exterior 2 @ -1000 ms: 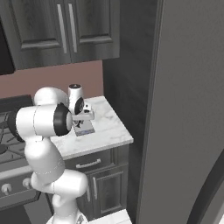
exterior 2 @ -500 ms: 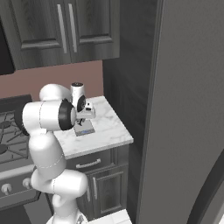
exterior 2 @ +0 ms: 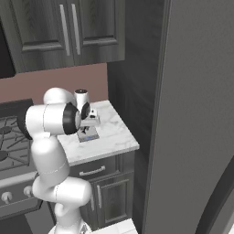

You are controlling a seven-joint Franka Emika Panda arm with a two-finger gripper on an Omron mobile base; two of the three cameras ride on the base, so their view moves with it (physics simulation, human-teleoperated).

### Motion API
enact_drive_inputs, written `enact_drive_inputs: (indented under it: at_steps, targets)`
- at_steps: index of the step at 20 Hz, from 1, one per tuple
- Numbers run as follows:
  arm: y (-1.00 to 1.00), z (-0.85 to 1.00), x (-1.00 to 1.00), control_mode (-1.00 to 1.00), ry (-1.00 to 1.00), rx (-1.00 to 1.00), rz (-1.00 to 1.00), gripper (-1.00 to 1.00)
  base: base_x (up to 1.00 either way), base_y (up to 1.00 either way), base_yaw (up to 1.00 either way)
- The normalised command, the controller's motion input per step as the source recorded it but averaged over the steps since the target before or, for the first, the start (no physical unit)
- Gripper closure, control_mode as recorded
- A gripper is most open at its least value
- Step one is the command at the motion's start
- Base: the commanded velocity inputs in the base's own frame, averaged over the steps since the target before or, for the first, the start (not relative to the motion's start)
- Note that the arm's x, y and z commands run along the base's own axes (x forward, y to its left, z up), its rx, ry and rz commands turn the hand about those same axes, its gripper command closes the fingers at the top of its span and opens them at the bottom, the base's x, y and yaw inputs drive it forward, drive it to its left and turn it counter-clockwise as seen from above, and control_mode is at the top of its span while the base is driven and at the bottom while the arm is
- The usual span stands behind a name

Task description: Take the fish from the fridge and place it on the digital scale on the counter by the fridge. Wait a few seconds for a reading, then move it to the plate on the dining counter.

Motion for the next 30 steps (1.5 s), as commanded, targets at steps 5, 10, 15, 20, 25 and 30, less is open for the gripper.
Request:
enact_drive_inputs:
  at_steps: [5,10,15,20,25,30]
  targets:
    - [0.00,-0.25,0.00,-1.00,0.00,0.00,0.00,1.00,0.00,0.00,0.00]
    - [0.00,-0.06,0.00,-1.00,0.00,0.00,0.00,1.00,0.00,0.00,0.00]
    - [0.02,0.00,0.01,-1.00,0.00,0.00,0.00,1.00,0.00,0.00,0.00]
    - [0.10,0.00,0.09,-1.00,0.00,0.00,0.00,1.00,0.00,0.00,0.00]
    - [0.03,0.00,0.04,-1.00,0.00,0.00,0.00,1.00,0.00,0.00,0.00]
    - [0.00,0.00,0.01,-1.00,0.00,0.00,0.00,-1.00,0.00,0.00,0.00]
